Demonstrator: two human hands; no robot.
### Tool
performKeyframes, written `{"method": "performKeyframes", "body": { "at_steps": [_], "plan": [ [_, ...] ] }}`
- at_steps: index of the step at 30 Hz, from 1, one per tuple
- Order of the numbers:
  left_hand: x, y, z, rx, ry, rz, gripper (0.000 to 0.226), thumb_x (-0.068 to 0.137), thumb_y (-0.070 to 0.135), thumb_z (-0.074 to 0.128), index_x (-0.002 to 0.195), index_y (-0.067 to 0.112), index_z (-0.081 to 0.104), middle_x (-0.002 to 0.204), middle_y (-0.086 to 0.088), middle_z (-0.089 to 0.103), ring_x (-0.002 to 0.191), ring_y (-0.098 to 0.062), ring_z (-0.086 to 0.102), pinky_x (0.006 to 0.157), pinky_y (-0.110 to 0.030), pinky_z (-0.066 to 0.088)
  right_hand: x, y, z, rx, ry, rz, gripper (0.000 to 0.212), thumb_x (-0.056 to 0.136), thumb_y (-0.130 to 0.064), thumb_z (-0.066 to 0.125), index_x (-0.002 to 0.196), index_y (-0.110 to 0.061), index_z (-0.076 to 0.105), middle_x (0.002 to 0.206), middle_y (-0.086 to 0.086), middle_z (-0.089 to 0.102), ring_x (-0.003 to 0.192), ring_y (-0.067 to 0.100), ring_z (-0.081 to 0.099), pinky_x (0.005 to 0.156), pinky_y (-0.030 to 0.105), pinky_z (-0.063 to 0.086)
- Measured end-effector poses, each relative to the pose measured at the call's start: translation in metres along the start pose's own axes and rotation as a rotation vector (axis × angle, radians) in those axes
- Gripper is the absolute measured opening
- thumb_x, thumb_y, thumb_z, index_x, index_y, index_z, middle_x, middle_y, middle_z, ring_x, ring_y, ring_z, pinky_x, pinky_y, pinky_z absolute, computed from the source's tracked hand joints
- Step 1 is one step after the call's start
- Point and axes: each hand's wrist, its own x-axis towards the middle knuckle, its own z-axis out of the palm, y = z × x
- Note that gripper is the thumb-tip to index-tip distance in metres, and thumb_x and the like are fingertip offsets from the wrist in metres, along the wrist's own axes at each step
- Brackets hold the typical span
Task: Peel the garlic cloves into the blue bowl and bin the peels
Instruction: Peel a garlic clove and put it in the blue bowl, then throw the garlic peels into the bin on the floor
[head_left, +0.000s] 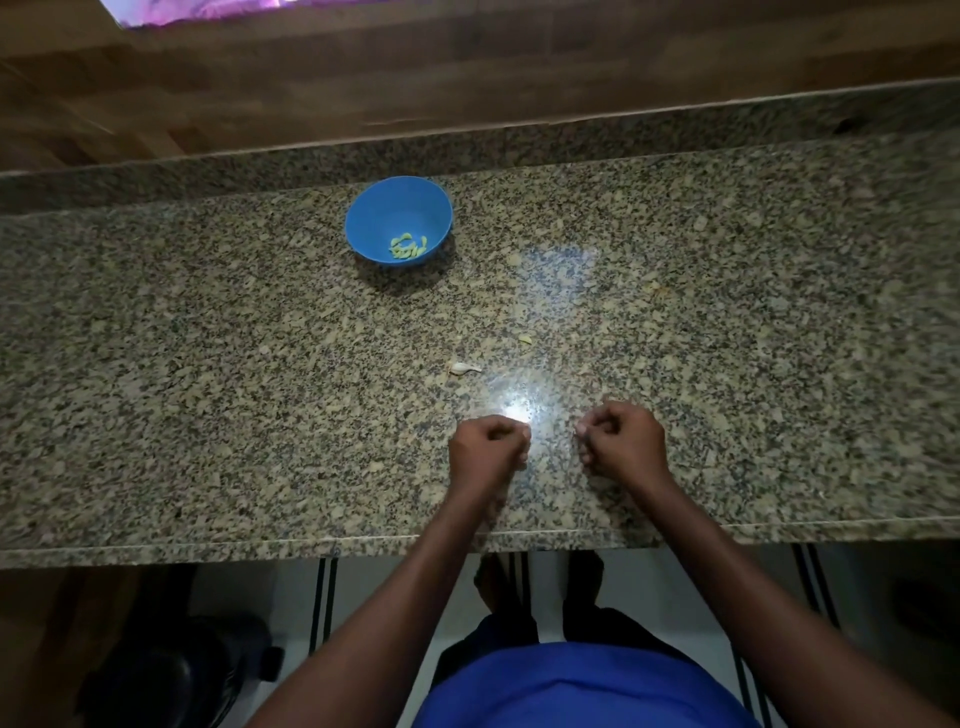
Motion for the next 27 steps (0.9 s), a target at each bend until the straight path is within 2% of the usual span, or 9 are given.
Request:
{"method": "performKeyframes", "body": {
  "at_steps": [2,5,9,12,18,27],
  "plan": [
    [-0.006,0.002,-0.01,-0.204,-0.024,-0.121,0.005,0.09,0.004,0.076,0.095,0.002,0.077,0.082,-0.015,0.075,0.067,-0.019,0.068,0.064,-0.03,0.061,-0.01,0.0,0.002,0.122,-0.052,0.031,0.015,0.089,0.003,0.072,0.079,-0.009,0.071,0.065,0.011,0.073,0.057,0.027,0.072,0.059,0.046,0.064],
    [-0.012,0.009,-0.031,-0.367,-0.062,-0.187,0.006,0.09,0.002,0.075,0.096,0.002,0.074,0.079,-0.009,0.073,0.067,-0.015,0.067,0.066,-0.025,0.06,-0.029,-0.014,0.011,0.237,-0.126,0.022,0.008,0.089,0.003,0.073,0.088,-0.005,0.073,0.072,0.017,0.074,0.063,0.032,0.072,0.06,0.042,0.062],
    [-0.026,0.015,-0.07,-0.586,-0.056,-0.169,0.006,0.092,-0.004,0.068,0.092,0.003,0.07,0.074,-0.002,0.071,0.065,-0.009,0.067,0.068,-0.019,0.059,-0.049,-0.051,0.035,0.305,-0.238,-0.041,0.006,0.089,0.003,0.073,0.094,-0.001,0.073,0.078,0.024,0.074,0.067,0.033,0.073,0.071,0.045,0.063],
    [-0.04,0.016,-0.101,-0.692,-0.007,-0.126,0.01,0.094,-0.007,0.063,0.091,0.002,0.067,0.07,-0.001,0.07,0.063,-0.008,0.068,0.067,-0.017,0.058,-0.064,-0.083,0.057,0.327,-0.33,-0.111,0.007,0.09,0.003,0.072,0.096,0.003,0.073,0.081,0.028,0.073,0.065,0.03,0.072,0.073,0.044,0.064],
    [-0.078,0.013,-0.167,-0.868,0.179,-0.063,0.011,0.095,-0.005,0.063,0.089,0.004,0.066,0.076,-0.007,0.068,0.062,-0.01,0.067,0.063,-0.018,0.057,-0.093,-0.142,0.097,0.358,-0.541,-0.211,0.004,0.091,0.001,0.072,0.094,0.003,0.073,0.081,0.027,0.072,0.066,0.028,0.07,0.067,0.035,0.061],
    [-0.168,-0.039,-0.273,-1.065,0.556,0.088,0.019,0.098,-0.005,0.056,0.088,0.007,0.067,0.07,-0.002,0.07,0.06,-0.007,0.065,0.061,-0.014,0.056,-0.193,-0.196,0.216,0.253,-1.026,-0.317,0.007,0.092,0.004,0.068,0.097,0.01,0.068,0.073,0.021,0.067,0.063,0.028,0.064,0.063,0.033,0.058]
  ]
}}
